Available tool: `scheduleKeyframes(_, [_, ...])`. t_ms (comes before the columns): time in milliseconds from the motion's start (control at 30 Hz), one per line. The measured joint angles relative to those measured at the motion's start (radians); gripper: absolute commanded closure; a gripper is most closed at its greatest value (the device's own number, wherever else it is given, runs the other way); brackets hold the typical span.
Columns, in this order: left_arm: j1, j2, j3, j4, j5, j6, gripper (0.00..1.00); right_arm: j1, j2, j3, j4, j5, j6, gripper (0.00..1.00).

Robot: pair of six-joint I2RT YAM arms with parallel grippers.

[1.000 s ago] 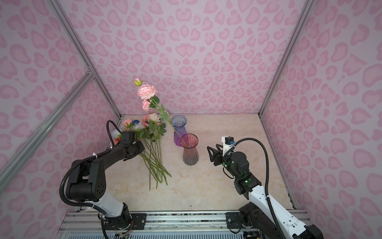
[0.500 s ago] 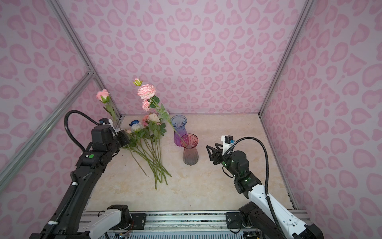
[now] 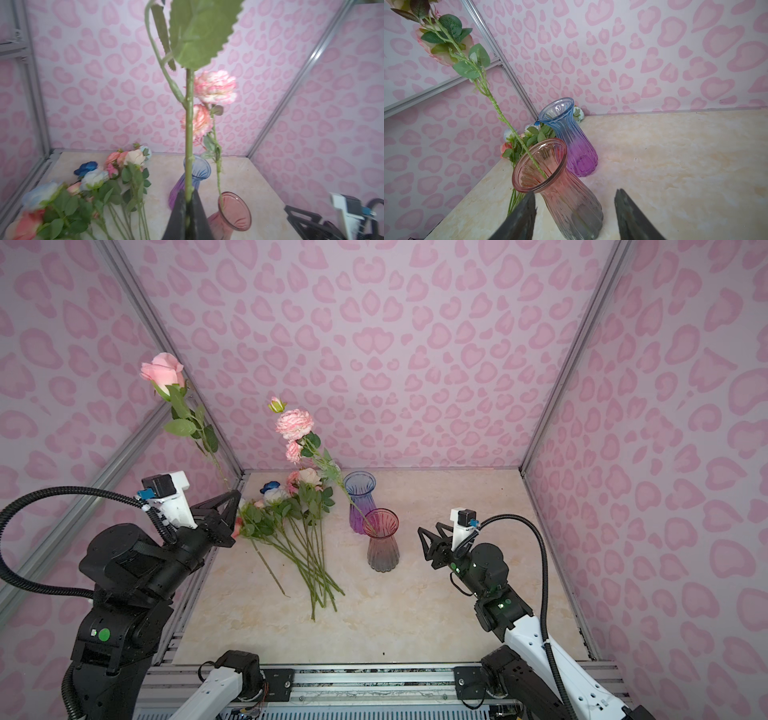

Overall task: Arrange flowers in a vase
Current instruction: Pick up the flower from the flowers, then place the flower in the vase.

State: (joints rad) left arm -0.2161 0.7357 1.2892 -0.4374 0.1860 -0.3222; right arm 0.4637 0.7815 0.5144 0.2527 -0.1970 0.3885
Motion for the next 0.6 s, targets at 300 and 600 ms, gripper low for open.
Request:
scheduleKeyframes(300, [-0.467, 0.194, 0.119, 0.18, 0.018, 0.101, 0.97, 0.0, 0.002, 0.005, -0.018, 0.043, -0.016, 0.38])
scheduleKeyframes(600, [-0.669, 0.48, 0.088, 0.497, -0.093, 0.293, 0.97, 0.0, -0.013, -0.003, -0.036, 0.095, -0.025, 0.38])
